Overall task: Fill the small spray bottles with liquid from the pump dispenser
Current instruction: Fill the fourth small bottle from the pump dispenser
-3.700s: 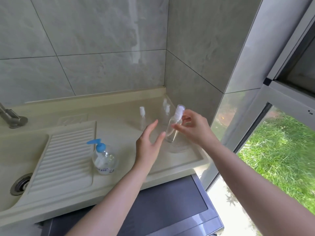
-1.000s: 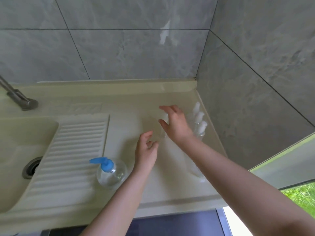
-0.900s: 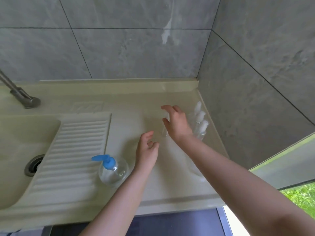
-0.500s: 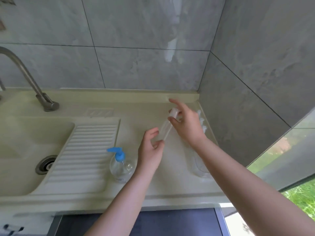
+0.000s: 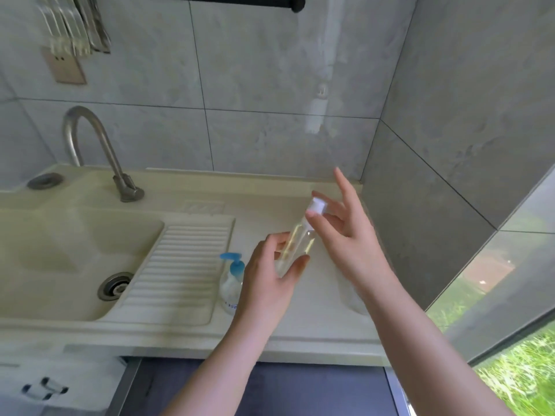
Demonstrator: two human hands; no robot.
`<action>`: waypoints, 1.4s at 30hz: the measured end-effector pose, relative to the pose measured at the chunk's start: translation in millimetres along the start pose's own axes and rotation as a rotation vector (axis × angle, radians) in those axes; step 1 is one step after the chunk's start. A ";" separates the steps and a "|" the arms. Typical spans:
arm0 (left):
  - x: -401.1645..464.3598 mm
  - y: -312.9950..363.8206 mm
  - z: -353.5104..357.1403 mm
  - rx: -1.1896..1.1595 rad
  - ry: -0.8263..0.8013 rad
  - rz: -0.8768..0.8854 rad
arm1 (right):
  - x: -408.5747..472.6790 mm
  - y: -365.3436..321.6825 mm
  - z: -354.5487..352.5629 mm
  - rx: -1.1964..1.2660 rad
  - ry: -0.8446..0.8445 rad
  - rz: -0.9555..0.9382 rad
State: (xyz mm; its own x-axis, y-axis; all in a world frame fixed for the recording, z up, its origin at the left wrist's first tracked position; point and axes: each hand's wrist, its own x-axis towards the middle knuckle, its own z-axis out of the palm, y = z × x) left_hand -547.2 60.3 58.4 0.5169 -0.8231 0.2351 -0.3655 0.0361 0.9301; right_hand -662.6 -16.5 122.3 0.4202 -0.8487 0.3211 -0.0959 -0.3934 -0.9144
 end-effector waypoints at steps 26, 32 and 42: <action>-47.9 1.1 -21.2 0.010 -0.011 -0.121 | -32.9 12.9 29.5 0.125 0.007 0.200; -46.5 2.8 -19.1 0.016 0.000 -0.127 | -28.5 12.5 22.9 0.267 -0.095 0.284; -43.4 1.1 -16.5 0.024 -0.016 -0.138 | -25.8 15.9 24.4 0.241 -0.067 0.208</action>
State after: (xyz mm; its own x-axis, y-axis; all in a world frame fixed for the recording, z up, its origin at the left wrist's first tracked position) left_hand -557.3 105.4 53.9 0.5511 -0.8284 0.1003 -0.3098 -0.0916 0.9464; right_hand -653.0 7.8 93.5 0.4733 -0.8738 0.1114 0.0271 -0.1119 -0.9933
